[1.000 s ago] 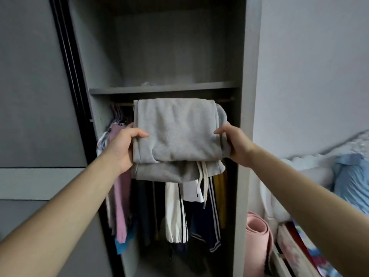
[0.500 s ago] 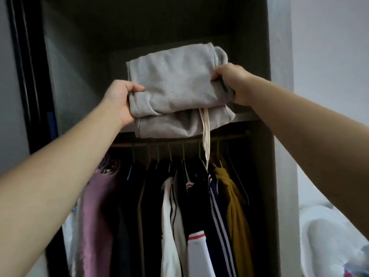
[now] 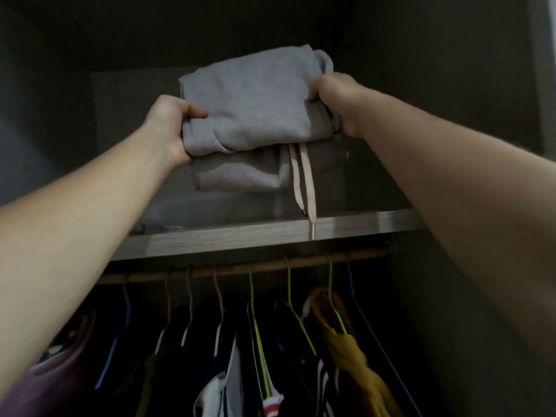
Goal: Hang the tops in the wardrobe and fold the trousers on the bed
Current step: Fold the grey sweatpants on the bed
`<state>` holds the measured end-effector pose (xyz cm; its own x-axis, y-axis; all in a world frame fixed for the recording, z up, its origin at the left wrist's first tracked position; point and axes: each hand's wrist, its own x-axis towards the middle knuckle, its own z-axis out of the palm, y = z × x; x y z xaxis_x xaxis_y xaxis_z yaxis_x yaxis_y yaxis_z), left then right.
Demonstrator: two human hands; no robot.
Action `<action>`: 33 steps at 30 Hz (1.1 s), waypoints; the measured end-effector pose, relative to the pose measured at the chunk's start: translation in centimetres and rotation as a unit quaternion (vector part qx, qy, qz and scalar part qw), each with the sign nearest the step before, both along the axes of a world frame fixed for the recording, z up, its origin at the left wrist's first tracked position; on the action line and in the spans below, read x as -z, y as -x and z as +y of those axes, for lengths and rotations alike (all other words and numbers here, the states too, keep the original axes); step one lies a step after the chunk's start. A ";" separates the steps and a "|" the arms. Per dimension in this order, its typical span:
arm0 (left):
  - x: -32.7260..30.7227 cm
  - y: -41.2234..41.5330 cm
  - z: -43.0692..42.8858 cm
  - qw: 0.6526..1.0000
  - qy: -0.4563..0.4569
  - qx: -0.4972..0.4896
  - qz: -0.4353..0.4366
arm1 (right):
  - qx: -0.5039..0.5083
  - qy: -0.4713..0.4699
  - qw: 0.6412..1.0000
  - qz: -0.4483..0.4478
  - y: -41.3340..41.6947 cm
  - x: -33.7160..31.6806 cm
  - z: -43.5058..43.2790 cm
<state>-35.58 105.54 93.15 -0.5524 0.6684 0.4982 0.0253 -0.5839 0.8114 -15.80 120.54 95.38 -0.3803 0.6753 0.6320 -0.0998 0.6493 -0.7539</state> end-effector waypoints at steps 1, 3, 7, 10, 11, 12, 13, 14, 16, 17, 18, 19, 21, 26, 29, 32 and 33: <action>-0.5 0.8 1.3 1.000 0.008 0.013 0.009 | 0.012 0.000 1.000 -0.006 0.4 -0.3 0.9; -1.5 2.2 3.8 0.999 0.019 0.033 0.030 | 0.033 0.002 0.999 -0.007 1.4 -1.3 2.7; -3.2 4.4 9.1 0.996 0.061 0.032 0.058 | 0.088 0.015 0.996 0.014 3.8 -2.5 6.6; -3.7 5.9 12.7 0.991 0.106 0.024 0.072 | 0.112 0.023 0.993 0.014 5.6 -2.6 9.9; -3.6 6.4 13.7 0.989 0.122 0.022 0.075 | 0.125 0.017 0.992 0.011 6.1 -2.5 11.1; -3.3 6.9 14.7 0.987 0.139 0.019 0.080 | 0.137 0.007 0.991 0.004 6.6 -2.2 12.3; -2.9 7.4 15.8 0.984 0.158 0.015 0.086 | 0.147 0.001 0.989 -0.013 7.1 -1.8 13.3; -2.3 7.9 16.7 0.978 0.185 0.012 0.097 | 0.158 0.004 0.987 -0.037 7.4 -1.2 14.3; -0.7 8.5 18.3 0.951 0.272 0.001 0.144 | 0.177 0.038 0.972 -0.148 7.6 0.3 16.2; 0.3 8.6 18.7 0.929 0.325 -0.012 0.176 | 0.183 0.060 0.949 -0.252 7.5 1.3 16.5; 1.2 8.7 18.9 0.904 0.370 -0.034 0.211 | 0.185 0.074 0.908 -0.368 7.4 2.1 16.2; 2.0 8.6 19.0 0.880 0.398 -0.062 0.251 | 0.185 0.077 0.869 -0.453 7.2 2.6 15.9; 2.7 8.2 19.1 0.847 0.406 -0.095 0.330 | 0.200 0.041 0.840 -0.502 6.9 2.8 15.8; 2.6 8.2 18.4 0.788 0.384 -0.104 0.470 | 0.131 0.009 0.880 -0.456 6.3 2.9 16.0; 2.9 8.2 17.8 0.713 0.352 -0.112 0.596 | 0.141 -0.086 0.836 -0.523 6.3 3.1 15.4; 2.3 7.6 17.2 0.724 0.312 -0.128 0.602 | 0.199 -0.176 0.813 -0.518 6.1 2.5 14.9; 1.9 7.6 17.0 0.726 0.321 -0.120 0.596 | 0.213 -0.191 0.816 -0.503 5.9 2.3 14.7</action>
<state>-43.15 122.55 91.24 -0.1236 0.9302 0.3457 0.9715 0.0424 0.2332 -21.65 135.24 93.12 -0.6190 0.7077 0.3406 0.7396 0.6712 -0.0505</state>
